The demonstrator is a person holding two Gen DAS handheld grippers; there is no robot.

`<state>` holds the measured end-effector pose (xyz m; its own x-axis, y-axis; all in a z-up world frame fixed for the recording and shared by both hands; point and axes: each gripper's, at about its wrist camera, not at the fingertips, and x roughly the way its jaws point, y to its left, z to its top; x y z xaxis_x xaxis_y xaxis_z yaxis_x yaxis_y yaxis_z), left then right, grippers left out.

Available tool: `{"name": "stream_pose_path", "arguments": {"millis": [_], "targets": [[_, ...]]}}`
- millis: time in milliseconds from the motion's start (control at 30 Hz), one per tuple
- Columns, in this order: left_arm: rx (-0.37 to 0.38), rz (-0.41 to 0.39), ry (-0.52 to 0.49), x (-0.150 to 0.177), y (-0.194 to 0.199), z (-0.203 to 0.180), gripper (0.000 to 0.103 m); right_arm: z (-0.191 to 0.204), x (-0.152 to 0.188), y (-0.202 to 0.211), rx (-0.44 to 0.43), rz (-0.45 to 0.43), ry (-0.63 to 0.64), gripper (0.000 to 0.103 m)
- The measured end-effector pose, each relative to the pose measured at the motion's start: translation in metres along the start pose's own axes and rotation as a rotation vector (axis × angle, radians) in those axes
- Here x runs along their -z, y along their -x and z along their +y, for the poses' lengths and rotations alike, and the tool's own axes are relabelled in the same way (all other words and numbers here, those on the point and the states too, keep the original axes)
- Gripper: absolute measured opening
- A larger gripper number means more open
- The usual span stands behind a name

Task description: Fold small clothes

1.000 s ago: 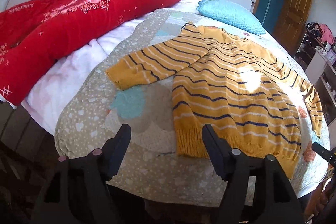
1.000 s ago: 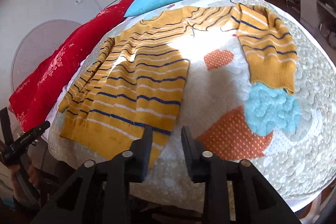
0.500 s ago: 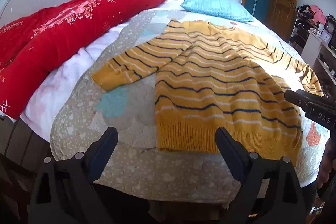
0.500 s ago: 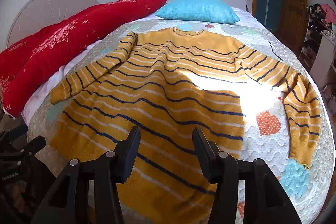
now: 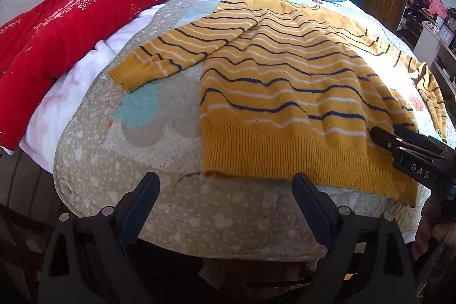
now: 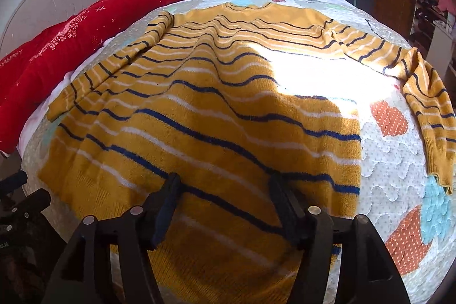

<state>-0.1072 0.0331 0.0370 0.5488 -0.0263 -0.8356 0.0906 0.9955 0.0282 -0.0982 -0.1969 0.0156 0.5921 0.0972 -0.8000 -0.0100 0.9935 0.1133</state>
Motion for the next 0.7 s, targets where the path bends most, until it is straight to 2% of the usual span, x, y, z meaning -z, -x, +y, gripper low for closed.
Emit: {"name": "stream_pose_path", "arguments": {"millis": [233,500,567,633,700], "targets": [[-0.001,0.019,-0.011,0.002,-0.003,-0.003,0.093,0.007,0.005,-0.002,0.036,-0.03,0.028,0.077],[0.002,0.022,-0.003,0.003,-0.003,-0.002,0.093,0.009,0.011,-0.002,0.035,-0.086,0.004,0.083],[0.003,0.023,0.0,0.003,-0.002,-0.001,0.093,0.008,0.011,-0.003,0.011,-0.085,-0.008,0.092],[0.005,0.024,-0.002,0.003,-0.002,-0.001,0.093,0.01,0.01,-0.005,-0.01,-0.064,0.016,0.096],[0.005,0.026,-0.001,0.003,-0.002,-0.001,0.093,0.015,0.01,-0.007,0.005,-0.048,0.053,0.098]]}}
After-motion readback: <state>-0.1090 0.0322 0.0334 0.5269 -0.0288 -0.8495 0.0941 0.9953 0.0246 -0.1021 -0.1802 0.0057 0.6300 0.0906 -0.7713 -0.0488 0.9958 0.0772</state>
